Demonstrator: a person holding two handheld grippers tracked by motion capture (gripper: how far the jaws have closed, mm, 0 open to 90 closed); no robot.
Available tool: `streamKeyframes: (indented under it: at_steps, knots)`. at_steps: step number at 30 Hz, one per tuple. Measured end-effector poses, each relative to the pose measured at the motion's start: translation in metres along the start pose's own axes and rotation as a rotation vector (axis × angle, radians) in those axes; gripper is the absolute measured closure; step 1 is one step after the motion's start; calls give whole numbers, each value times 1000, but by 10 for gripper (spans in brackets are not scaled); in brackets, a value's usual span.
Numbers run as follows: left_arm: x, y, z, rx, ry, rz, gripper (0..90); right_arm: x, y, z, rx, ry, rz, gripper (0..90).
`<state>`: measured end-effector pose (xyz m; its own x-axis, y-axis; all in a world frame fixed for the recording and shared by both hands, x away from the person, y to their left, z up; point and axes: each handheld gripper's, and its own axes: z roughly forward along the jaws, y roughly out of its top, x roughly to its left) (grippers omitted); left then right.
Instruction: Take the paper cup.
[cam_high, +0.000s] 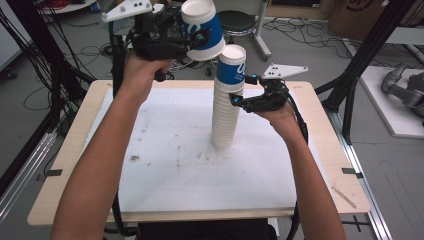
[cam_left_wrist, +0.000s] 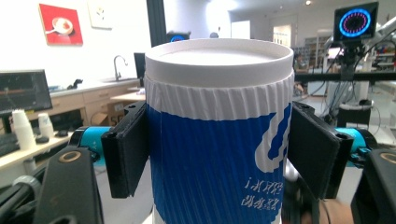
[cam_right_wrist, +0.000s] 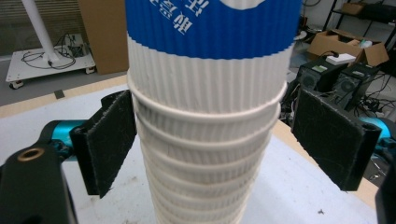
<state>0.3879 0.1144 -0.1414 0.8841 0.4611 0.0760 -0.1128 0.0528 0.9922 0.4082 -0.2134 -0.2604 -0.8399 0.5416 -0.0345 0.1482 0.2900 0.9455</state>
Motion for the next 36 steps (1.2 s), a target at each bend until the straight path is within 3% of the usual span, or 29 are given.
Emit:
streamKeyframes:
  at_steps: [3, 4, 5, 6, 7, 9, 10, 11, 12, 18, 22, 26, 30, 36]
  knots:
    - [1, -11, -12, 19, 13, 2, 270, 0, -3, -9, 3, -11, 1, 144]
    - [1, -25, -22, 35, 20, -1, 270, 0, -5, -12, 9, -17, -3, 144]
    - [1, -25, -22, 35, 20, -1, 270, 0, -8, -15, 14, -26, -8, 144]
    - [0, -40, -31, 66, 23, 1, 270, 0, -11, -18, 13, -29, -8, 144]
    - [0, -40, -31, 66, 23, 1, 270, 1, -15, -21, 18, -30, -6, 144]
    - [-3, -66, -42, 108, 21, -14, 270, 1, -23, -27, 37, -43, -9, 144]
    - [-3, -66, -42, 108, 21, -14, 270, 1, -28, -30, 38, -52, -16, 144]
    - [-5, -85, -48, 135, 18, -27, 270, 1, -34, -34, 41, -53, -12, 145]
    - [-5, -85, -48, 135, 18, -27, 270, 1, -37, -36, 45, -55, -7, 145]
    - [-16, -141, -64, 180, 1, -81, 269, 1, -66, -54, 53, -76, 17, 145]
    - [-22, -156, -69, 164, -10, -99, 269, 4, -81, -59, 70, -92, 12, 145]
    - [-31, -177, -72, 190, -21, -108, 268, 10, -105, -66, 86, -101, 25, 145]
    - [-38, -201, -79, 198, -11, -145, 266, 15, -124, -70, 77, -101, 49, 145]
    - [-40, -232, -83, 248, 12, -173, 264, 25, -142, -63, 86, -104, 56, 146]
